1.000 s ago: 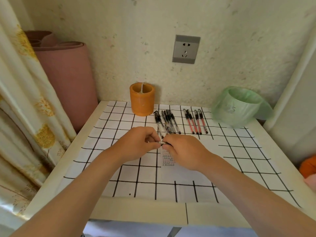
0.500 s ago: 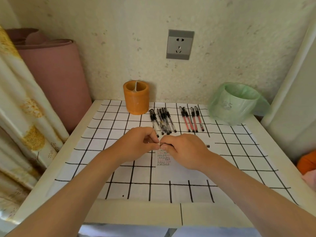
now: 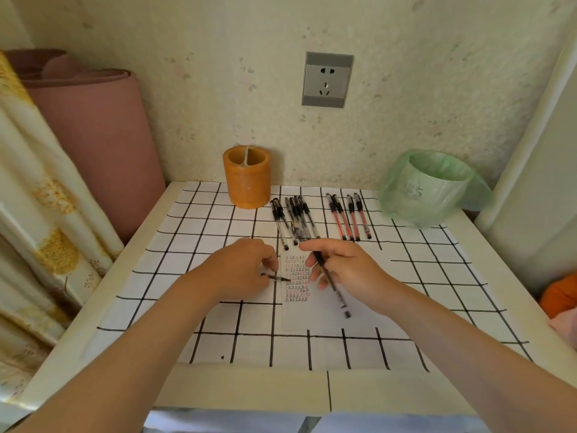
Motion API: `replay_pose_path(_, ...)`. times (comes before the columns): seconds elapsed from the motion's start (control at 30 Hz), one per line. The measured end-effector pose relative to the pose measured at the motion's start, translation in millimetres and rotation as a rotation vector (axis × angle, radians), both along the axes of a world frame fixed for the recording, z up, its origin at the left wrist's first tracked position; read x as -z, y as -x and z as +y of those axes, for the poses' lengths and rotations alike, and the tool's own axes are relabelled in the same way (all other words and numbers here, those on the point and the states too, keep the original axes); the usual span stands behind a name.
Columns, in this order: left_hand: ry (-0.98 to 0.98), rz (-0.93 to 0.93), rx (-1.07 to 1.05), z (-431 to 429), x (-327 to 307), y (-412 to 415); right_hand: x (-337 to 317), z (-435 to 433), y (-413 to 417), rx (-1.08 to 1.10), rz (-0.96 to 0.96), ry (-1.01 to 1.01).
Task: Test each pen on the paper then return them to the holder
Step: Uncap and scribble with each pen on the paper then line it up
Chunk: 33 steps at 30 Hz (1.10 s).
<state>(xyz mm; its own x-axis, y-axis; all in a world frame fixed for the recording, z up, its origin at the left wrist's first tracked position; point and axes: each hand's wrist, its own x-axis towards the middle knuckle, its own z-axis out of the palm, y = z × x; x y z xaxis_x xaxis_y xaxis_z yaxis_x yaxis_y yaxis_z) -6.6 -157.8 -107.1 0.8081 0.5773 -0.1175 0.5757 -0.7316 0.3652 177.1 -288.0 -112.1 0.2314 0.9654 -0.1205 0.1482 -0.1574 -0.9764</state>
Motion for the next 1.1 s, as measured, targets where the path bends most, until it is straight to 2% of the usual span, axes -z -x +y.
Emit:
replay_pose_path(0.13, -0.001, -0.057, 0.074, -1.5, 4.8, -4.8, 7.7, -6.8, -1.0, -0.005, 0.053, -0.018)
replay_pose_path(0.23, 0.007, -0.088, 0.14, -6.7, 8.8, -8.3, 11.2, -13.2, 3.2, 0.034, 0.001, -0.063)
replay_pose_path(0.47, -0.087, 0.061, 0.177, -11.4, 19.5, -10.7, 18.6, -16.4, 8.6, 0.116, -0.039, -0.059)
replay_pose_path(0.77, -0.06, 0.062, 0.169, -10.5, 19.6, -11.8, 23.3, -21.2, 3.0, -0.024, -0.345, -0.099)
replay_pose_path(1.1, -0.063, 0.06, 0.168, -11.3, 18.9, -13.6, 27.9, -22.0, 5.2, -0.015, -0.374, -0.103)
